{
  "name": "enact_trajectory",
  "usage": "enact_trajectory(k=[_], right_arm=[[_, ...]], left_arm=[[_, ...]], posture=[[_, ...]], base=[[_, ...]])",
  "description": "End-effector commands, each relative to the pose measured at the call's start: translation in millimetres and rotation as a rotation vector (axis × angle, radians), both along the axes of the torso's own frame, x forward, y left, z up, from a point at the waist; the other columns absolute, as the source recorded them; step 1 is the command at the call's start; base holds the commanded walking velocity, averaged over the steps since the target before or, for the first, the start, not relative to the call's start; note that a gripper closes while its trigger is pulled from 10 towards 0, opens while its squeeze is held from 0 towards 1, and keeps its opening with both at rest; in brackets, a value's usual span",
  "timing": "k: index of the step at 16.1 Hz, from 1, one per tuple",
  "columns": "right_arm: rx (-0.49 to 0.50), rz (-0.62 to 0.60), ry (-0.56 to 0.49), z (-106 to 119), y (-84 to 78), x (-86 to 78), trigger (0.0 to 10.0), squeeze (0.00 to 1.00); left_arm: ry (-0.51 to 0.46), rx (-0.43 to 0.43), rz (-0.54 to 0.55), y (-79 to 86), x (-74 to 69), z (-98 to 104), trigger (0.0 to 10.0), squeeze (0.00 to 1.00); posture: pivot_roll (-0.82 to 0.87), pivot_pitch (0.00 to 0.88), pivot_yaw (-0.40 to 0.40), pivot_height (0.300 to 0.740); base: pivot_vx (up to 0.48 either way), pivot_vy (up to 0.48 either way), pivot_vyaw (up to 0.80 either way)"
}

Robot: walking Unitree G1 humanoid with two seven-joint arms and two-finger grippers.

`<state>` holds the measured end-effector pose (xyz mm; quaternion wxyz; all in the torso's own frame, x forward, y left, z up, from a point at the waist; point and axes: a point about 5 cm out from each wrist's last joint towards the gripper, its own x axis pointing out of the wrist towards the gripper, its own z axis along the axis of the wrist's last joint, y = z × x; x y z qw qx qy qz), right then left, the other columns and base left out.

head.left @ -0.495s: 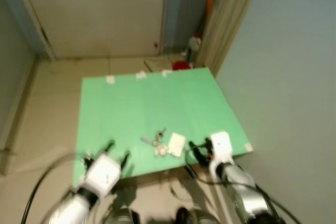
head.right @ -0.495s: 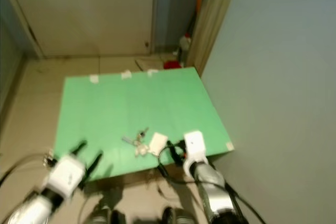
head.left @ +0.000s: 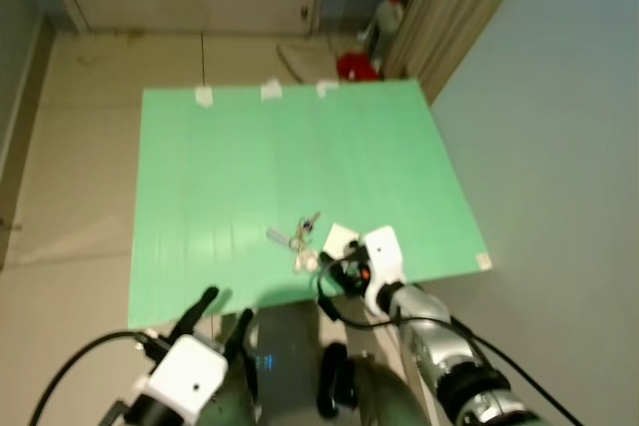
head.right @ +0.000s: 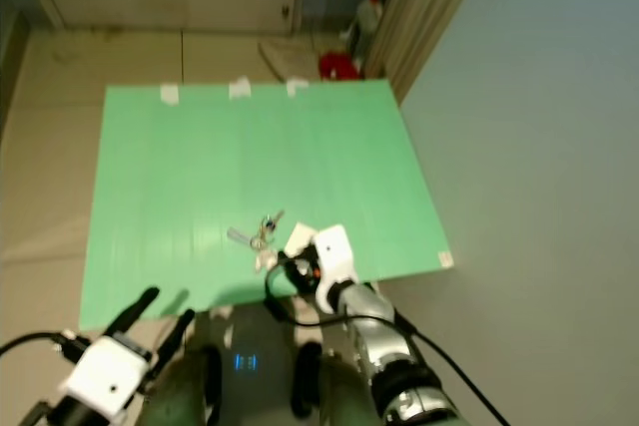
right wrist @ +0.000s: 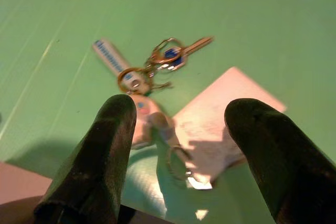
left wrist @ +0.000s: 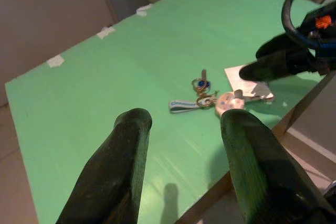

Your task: Hang keys on a hook

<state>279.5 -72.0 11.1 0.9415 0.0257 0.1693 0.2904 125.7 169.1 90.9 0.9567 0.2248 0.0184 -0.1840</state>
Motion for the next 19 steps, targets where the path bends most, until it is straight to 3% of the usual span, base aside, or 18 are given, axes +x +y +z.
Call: enact_trajectory(k=[1,5,9,10,11,15,19], right_arm=[[0.0,0.003,0.054,-13,-3.1,-11.2,10.0,0.0],[0.134,-0.014,0.075,-11,21.1,-19.3,10.0,0.0],[0.166,0.007,0.06,-11,35.8,-32.6,10.0,0.0],[0.091,-0.025,0.047,-14,32.0,-30.5,10.0,0.87],[0.038,-0.057,0.025,-14,27.3,-25.9,10.0,1.0],[0.016,-0.105,0.025,-10,19.2,-14.8,10.0,1.0],[0.057,-0.092,0.063,-10,31.5,-13.7,10.0,1.0]], left_arm=[[0.021,-0.017,-0.002,-3.6,-6.5,1,10.0,0.0],[0.016,-0.034,-0.003,-11.1,-3.0,9,10.0,0.0],[0.018,-0.044,-0.011,-16.2,2.0,9,10.0,0.0],[0.019,-0.044,-0.015,-18.3,4.0,9,10.0,0.0],[0.019,-0.043,-0.017,-19.0,4.9,9,10.0,0.0],[0.021,-0.039,-0.021,-21.5,5.7,8,10.0,0.0],[0.054,-0.112,-0.085,-37.1,6.1,12,10.0,0.0]], posture=[[0.34,0.372,-0.156,0.722],[0.32,0.367,-0.153,0.722],[0.3,0.36,-0.157,0.722],[0.3,0.36,-0.157,0.722],[0.3,0.359,-0.156,0.722],[0.3,0.357,-0.163,0.722],[0.3,0.368,-0.162,0.722]], base=[[0.0,0.0,0.0],[0.0,0.0,0.0],[0.0,0.0,0.0],[0.0,0.0,0.0],[0.0,0.0,0.0],[0.0,0.0,0.0],[0.0,0.0,0.0]])
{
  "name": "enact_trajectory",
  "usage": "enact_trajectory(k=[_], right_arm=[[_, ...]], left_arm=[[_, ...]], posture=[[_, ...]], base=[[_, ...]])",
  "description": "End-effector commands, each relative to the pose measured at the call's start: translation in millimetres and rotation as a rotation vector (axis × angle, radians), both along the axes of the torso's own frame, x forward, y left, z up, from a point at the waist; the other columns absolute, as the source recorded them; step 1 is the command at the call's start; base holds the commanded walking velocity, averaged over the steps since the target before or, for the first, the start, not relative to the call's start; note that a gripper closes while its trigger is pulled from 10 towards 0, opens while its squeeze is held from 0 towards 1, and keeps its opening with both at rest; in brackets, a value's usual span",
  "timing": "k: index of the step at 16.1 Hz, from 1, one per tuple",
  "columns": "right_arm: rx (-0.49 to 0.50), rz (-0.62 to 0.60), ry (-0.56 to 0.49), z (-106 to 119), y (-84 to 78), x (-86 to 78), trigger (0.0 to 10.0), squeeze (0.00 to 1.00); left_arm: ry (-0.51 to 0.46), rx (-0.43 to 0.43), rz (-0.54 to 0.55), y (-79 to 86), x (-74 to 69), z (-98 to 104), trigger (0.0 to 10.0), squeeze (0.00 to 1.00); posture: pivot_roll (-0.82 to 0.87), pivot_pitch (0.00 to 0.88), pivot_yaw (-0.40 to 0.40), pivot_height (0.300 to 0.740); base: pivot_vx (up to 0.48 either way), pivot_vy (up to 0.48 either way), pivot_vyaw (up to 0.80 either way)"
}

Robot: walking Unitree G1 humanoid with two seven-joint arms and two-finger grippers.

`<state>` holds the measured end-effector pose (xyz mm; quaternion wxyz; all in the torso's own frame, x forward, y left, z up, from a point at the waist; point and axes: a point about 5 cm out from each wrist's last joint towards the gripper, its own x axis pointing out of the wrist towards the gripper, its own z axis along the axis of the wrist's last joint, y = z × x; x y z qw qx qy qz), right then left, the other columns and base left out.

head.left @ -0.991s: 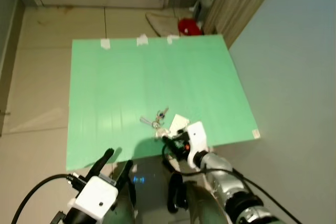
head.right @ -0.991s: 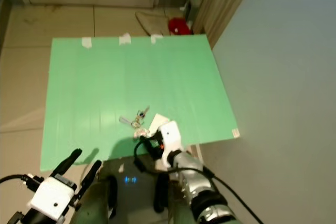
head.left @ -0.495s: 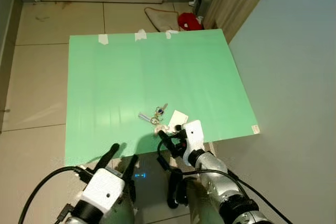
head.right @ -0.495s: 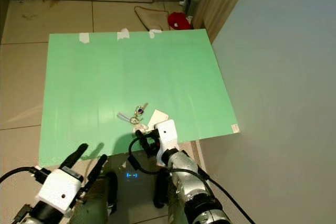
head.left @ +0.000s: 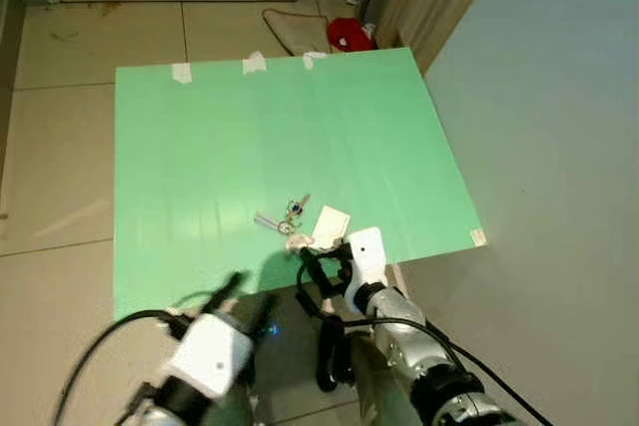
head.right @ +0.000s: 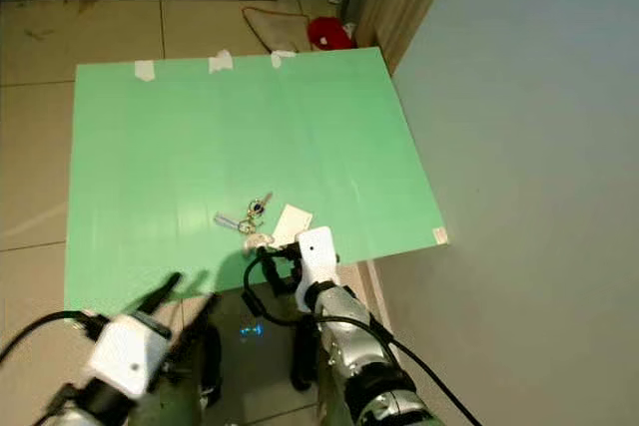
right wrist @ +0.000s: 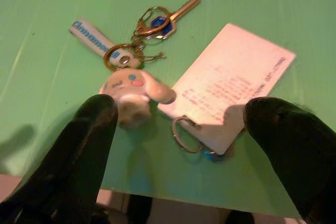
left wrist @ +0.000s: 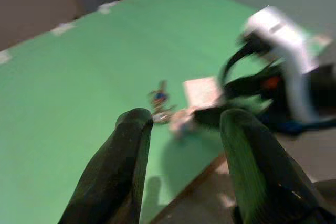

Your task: Hang keys on a hook

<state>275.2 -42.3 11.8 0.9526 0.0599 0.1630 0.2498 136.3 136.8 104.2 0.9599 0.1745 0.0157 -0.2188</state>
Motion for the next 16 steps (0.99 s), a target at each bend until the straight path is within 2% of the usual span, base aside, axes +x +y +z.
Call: enact_trajectory(k=[1,2,4,5,6,12,16], right_arm=[[0.005,0.016,0.055,-8,6.0,-7.5,10.0,0.0],[0.013,0.02,0.054,-6,8.2,-5.1,10.0,0.0],[0.022,0.026,0.058,-5,9.0,-3.4,10.0,0.0],[0.034,0.027,0.062,-4,9.4,-3.0,10.0,0.0],[0.095,0.044,0.067,0,15.1,-2.3,10.0,0.0],[0.184,0.143,0.046,10,43.6,-15.6,10.0,0.0],[0.174,0.155,0.045,7,41.9,-21.9,10.0,0.0]], left_arm=[[0.027,0.018,-0.003,-0.4,-4.4,-4,10.0,0.0],[0.027,0.046,0.038,7.5,-3.4,-7,10.0,0.0],[0.03,0.062,0.06,12.0,-2.4,-8,10.0,0.0],[0.03,0.064,0.06,12.0,-2.3,-7,10.0,0.0],[0.03,0.065,0.059,10.7,-2.9,-7,10.0,0.0],[0.04,0.058,0.057,7.5,-4.5,-14,10.0,0.0],[0.036,0.055,0.045,2.9,-4.3,-15,10.0,0.0]], posture=[[0.31,0.371,-0.162,0.722],[0.31,0.372,-0.163,0.722],[0.31,0.374,-0.165,0.722],[0.31,0.373,-0.166,0.722],[0.31,0.371,-0.172,0.722],[0.31,0.343,-0.189,0.722],[0.3,0.344,-0.193,0.722]], base=[[0.0,0.0,0.0],[0.0,0.0,0.0],[0.0,0.0,0.0],[0.0,0.0,0.0],[0.0,0.0,0.0],[0.0,0.0,0.0],[0.0,0.0,0.0]])
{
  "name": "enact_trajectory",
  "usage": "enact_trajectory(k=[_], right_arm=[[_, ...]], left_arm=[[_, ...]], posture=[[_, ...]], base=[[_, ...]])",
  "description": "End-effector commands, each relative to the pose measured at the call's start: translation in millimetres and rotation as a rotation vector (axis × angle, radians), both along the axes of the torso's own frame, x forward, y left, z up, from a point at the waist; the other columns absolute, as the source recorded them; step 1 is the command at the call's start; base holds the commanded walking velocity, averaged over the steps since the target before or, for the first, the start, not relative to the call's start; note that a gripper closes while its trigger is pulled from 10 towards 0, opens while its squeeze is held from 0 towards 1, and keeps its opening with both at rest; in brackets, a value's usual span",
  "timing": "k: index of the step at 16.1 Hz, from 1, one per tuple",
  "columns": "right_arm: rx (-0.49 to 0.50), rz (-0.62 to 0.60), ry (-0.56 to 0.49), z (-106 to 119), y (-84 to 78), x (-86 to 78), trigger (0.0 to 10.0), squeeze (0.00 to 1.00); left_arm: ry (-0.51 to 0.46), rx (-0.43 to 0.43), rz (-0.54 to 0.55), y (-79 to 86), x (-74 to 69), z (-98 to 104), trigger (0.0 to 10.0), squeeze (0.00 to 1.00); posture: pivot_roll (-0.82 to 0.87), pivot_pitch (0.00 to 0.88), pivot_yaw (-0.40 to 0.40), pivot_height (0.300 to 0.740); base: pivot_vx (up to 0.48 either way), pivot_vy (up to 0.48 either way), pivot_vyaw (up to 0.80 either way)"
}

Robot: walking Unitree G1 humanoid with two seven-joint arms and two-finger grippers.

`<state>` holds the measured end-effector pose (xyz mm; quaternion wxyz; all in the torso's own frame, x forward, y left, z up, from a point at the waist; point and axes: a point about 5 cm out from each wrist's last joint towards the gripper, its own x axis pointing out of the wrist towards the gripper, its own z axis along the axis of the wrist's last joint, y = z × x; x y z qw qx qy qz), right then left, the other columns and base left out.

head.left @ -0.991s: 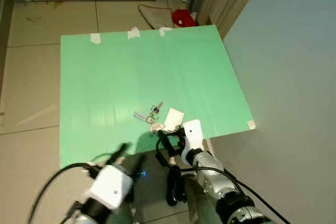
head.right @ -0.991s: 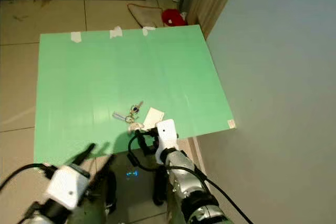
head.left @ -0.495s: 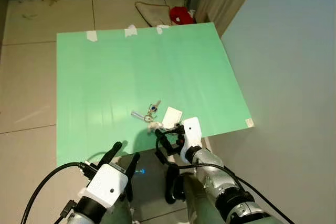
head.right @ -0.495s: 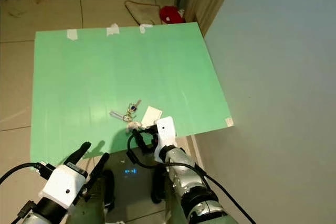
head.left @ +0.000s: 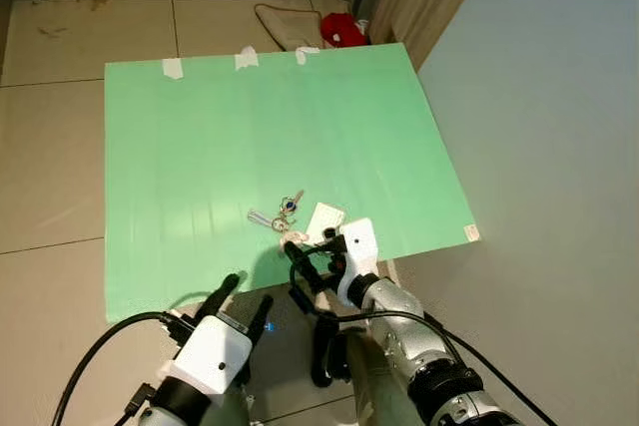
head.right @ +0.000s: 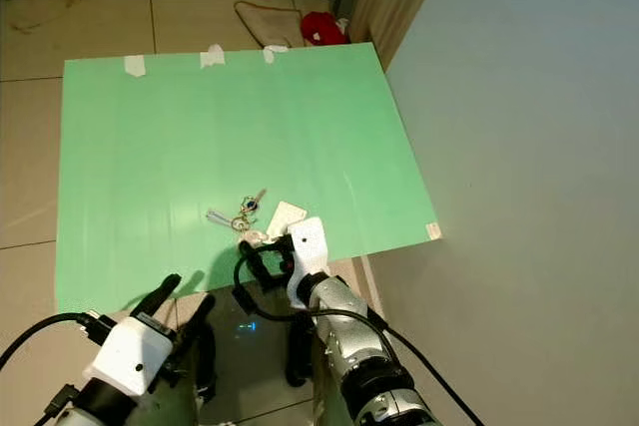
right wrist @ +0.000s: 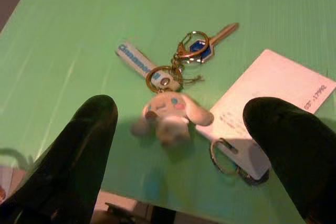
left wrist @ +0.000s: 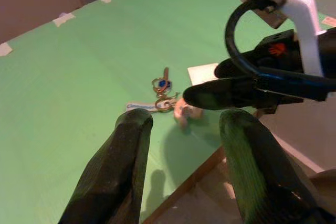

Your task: Hang keys on a hook

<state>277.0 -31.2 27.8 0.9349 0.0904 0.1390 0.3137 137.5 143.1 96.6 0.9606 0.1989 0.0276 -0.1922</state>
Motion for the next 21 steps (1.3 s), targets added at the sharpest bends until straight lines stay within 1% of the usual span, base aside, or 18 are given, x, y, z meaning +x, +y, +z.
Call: enact_trajectory(k=[1,3,5,7,10,13,14,16,17,19,21], right_arm=[[0.058,0.05,0.07,-10,30.7,-25.2,10.0,0.0],[-0.018,0.055,0.03,-14,29.2,-27.2,10.0,0.0],[-0.109,0.069,0.016,-20,28.2,-27.4,10.0,0.0],[-0.141,0.061,0.036,-22,27.0,-22.8,10.0,0.0],[-0.139,0.037,0.049,-20,30.4,-18.4,10.0,0.0],[-0.125,0.03,0.045,-16,36.1,-15.9,10.0,0.0],[-0.095,0.016,0.049,-12,39.9,-12.6,10.0,0.0],[-0.055,-0.005,0.052,-5,43.8,-7.0,10.0,0.0],[-0.033,-0.018,0.045,1,44.7,-1.3,10.0,0.0],[-0.014,-0.032,0.045,6,44.6,3.9,10.0,0.0],[-0.009,-0.037,0.049,7,44.5,4.9,10.0,0.0]], left_arm=[[0.032,-0.003,-0.009,-4.5,-4.7,-8,10.0,0.0],[0.028,-0.018,-0.012,-10.5,-1.9,-8,10.0,0.0],[0.029,-0.028,-0.007,-15.3,-1.7,-8,10.0,0.0],[0.031,-0.023,-0.004,-15.1,-4.6,-6,10.0,0.0],[0.034,-0.004,0.032,-7.3,-9.3,-4,10.0,0.0],[0.039,-0.005,0.043,-7.8,-13.0,-4,10.0,0.0],[0.046,-0.017,0.05,-8.8,-13.6,-5,10.0,0.0],[0.052,-0.051,0.051,-13.0,-10.6,-6,10.0,0.0],[0.044,-0.059,0.046,-18.6,-6.2,-6,10.0,0.0],[0.043,-0.066,0.041,-21.6,-3.0,-8,10.0,0.0],[0.044,-0.068,0.04,-23.0,0.1,-9,10.0,0.0]], posture=[[0.3,0.346,-0.193,0.722],[0.29,0.357,-0.195,0.722],[0.3,0.381,-0.191,0.722],[0.32,0.395,-0.191,0.722],[0.34,0.409,-0.192,0.722],[0.36,0.417,-0.197,0.722],[0.36,0.416,-0.2,0.722],[0.35,0.414,-0.202,0.722],[0.34,0.409,-0.205,0.722],[0.32,0.4,-0.214,0.722],[0.31,0.394,-0.22,0.722]], base=[[0.0,0.0,0.0],[0.0,0.0,0.0],[0.0,0.0,0.0],[0.0,0.0,0.0],[0.0,0.0,0.0],[0.0,0.0,0.0],[0.0,0.0,0.0],[0.0,0.0,0.0],[0.0,0.0,0.0],[0.0,0.0,0.0],[0.0,0.0,0.0]])
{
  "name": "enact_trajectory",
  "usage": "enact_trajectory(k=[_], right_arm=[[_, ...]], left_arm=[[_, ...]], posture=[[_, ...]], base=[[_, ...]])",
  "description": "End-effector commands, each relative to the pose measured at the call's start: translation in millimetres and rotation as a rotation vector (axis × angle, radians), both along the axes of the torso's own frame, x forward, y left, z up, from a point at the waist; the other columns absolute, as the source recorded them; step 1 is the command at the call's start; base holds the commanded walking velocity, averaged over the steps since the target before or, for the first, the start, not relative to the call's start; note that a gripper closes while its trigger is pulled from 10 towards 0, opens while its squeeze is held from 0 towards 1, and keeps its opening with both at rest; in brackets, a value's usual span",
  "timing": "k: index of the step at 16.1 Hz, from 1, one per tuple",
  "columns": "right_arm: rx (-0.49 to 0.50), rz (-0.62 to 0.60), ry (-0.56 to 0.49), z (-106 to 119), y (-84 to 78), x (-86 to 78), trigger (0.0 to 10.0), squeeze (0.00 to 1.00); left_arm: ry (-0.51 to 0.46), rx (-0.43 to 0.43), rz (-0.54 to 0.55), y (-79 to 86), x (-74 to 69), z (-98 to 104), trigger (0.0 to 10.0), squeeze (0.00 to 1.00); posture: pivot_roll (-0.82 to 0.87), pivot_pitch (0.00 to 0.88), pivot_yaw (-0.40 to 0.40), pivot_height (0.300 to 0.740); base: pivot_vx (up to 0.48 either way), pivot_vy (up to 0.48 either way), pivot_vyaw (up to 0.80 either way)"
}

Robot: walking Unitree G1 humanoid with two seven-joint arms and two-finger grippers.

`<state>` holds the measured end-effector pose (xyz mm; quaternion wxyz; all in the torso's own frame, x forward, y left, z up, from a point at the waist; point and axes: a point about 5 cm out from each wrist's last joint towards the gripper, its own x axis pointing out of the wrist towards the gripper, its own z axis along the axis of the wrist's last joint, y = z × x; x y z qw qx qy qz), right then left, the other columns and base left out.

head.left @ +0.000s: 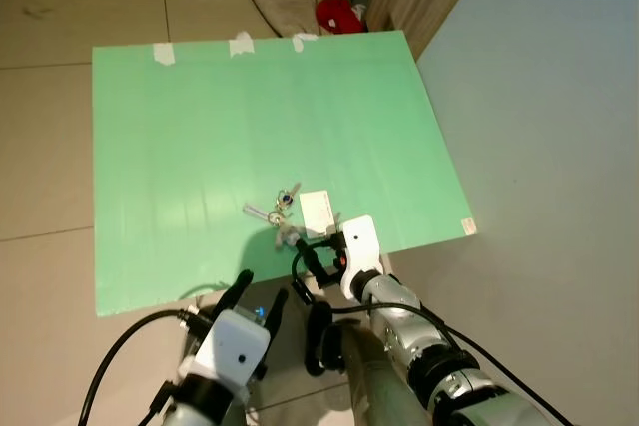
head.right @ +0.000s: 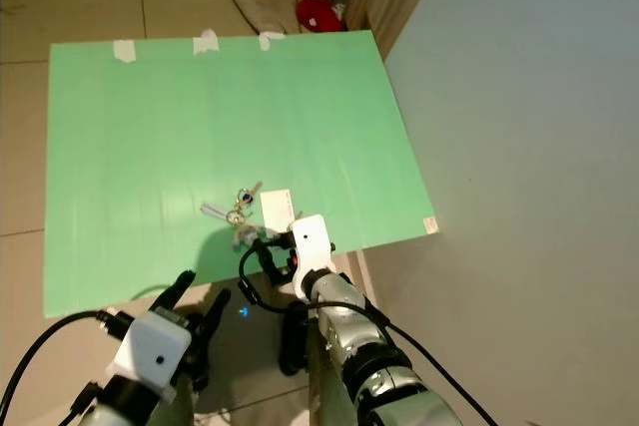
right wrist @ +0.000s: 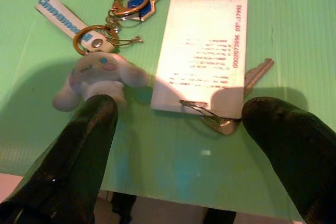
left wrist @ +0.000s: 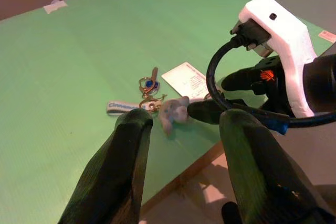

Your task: Hang keys on a hook

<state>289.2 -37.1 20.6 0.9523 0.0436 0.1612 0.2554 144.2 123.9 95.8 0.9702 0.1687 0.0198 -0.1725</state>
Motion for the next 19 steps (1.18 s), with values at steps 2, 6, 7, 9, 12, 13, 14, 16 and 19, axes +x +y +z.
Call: enact_trajectory(k=[2,6,7,9,12,13,14,16,19], right_arm=[[0.112,0.072,0.031,13,52.8,-8.6,10.0,0.0],[0.091,0.06,-0.03,15,37.2,-4.0,10.0,0.0],[0.074,0.055,-0.1,20,20.4,-0.4,10.0,0.0],[0.054,0.04,-0.138,23,5.7,1.6,10.0,0.0],[-0.097,-0.077,-0.193,20,-70.3,2.0,10.0,0.0],[-0.126,-0.106,-0.207,26,-92.0,-1.8,10.0,0.0],[-0.146,-0.12,-0.226,35,-110.1,-9.1,10.0,0.0],[-0.166,-0.119,-0.244,47,-125.2,-21.8,10.0,0.0],[-0.229,-0.144,-0.211,56,-154.0,-55.0,10.0,0.0]], left_arm=[[0.051,-0.01,-0.003,-6.6,-2.6,-9,10.0,0.0],[0.079,-0.036,0.096,0.0,14.0,-19,10.0,0.0],[0.08,-0.038,0.199,10.4,33.2,-25,10.0,0.0],[0.071,-0.019,0.233,16.5,45.1,-27,10.0,0.0],[0.056,0.005,0.29,31.6,73.0,-33,10.0,0.0],[0.071,0.006,0.306,35.4,82.0,-40,10.0,0.0],[0.094,0.01,0.317,37.8,89.0,-48,10.0,0.0],[0.111,0.032,0.321,39.7,94.8,-56,10.0,0.0],[0.125,0.036,0.279,31.0,115.3,-62,10.0,1.0]], posture=[[0.31,0.393,-0.224,0.722],[0.25,0.345,-0.232,0.722],[0.21,0.32,-0.24,0.722],[0.16,0.307,-0.247,0.722],[0.06,0.307,-0.263,0.722],[0.04,0.302,-0.268,0.722],[-0.02,0.297,-0.278,0.722],[-0.07,0.293,-0.287,0.722],[-0.15,0.275,-0.292,0.722]], base=[[0.0,0.0,0.0],[0.0,0.0,0.0],[0.0,0.0,0.0],[0.0,0.0,0.0],[0.0,0.0,0.0],[0.0,0.0,0.0],[0.0,0.0,0.0],[0.0,0.0,0.0],[0.0,0.0,0.0]])
